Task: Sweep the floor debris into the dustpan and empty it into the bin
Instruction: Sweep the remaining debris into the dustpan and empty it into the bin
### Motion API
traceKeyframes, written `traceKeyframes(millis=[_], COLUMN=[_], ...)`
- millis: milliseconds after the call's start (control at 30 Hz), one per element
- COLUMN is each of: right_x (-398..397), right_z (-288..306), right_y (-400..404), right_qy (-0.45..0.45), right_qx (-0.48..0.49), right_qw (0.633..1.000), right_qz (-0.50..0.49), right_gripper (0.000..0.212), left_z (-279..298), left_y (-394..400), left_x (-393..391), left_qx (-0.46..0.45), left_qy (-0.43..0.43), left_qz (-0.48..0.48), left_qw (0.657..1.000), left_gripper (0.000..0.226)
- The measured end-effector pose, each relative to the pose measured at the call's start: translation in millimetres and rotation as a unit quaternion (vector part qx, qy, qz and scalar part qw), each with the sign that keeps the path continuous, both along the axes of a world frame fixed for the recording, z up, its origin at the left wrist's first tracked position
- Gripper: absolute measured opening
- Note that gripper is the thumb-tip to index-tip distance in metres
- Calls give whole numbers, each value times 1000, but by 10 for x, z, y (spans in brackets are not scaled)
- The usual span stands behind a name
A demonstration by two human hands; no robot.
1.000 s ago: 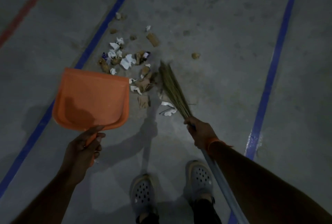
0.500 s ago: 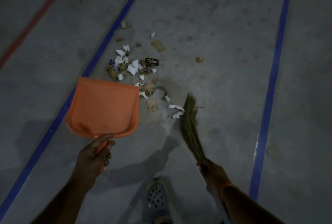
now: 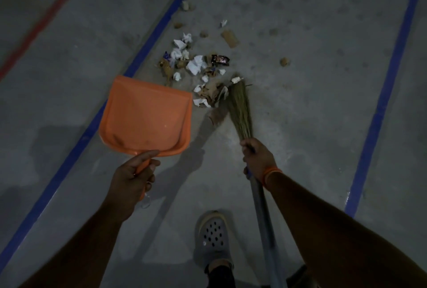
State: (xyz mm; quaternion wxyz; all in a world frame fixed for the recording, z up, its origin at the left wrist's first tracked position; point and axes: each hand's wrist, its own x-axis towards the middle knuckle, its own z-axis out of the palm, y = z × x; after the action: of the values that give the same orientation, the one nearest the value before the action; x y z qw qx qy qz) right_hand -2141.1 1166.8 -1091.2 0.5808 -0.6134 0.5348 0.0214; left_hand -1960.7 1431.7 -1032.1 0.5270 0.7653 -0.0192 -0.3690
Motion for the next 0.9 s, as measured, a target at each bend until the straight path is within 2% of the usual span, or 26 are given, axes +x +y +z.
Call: traceKeyframes(millis=[167, 333, 500, 700, 900], right_x=[-212, -279, 200, 652, 384], right_z=[240, 86, -82, 186, 413], right_y=[-49, 236, 315, -227, -1119], right_qy=[13, 51, 18, -23, 0], right_qx=[-15, 34, 23, -6, -52], right_qw=[1000, 997, 999, 999, 998], right_qz=[-20, -49, 18, 39, 34], right_gripper=[15, 13, 13, 12, 10], left_z=[67, 93, 121, 226, 298], left_y=[-35, -70, 15, -6, -421], left_x=[110, 194, 304, 384, 340], left_qx=[1, -10, -15, -11, -9], left_qy=[-15, -16, -17, -9, -5], left_qz=[9, 15, 18, 43, 60], left_qw=[1000, 1000, 1000, 999, 998], left_gripper=[35, 36, 34, 35, 36])
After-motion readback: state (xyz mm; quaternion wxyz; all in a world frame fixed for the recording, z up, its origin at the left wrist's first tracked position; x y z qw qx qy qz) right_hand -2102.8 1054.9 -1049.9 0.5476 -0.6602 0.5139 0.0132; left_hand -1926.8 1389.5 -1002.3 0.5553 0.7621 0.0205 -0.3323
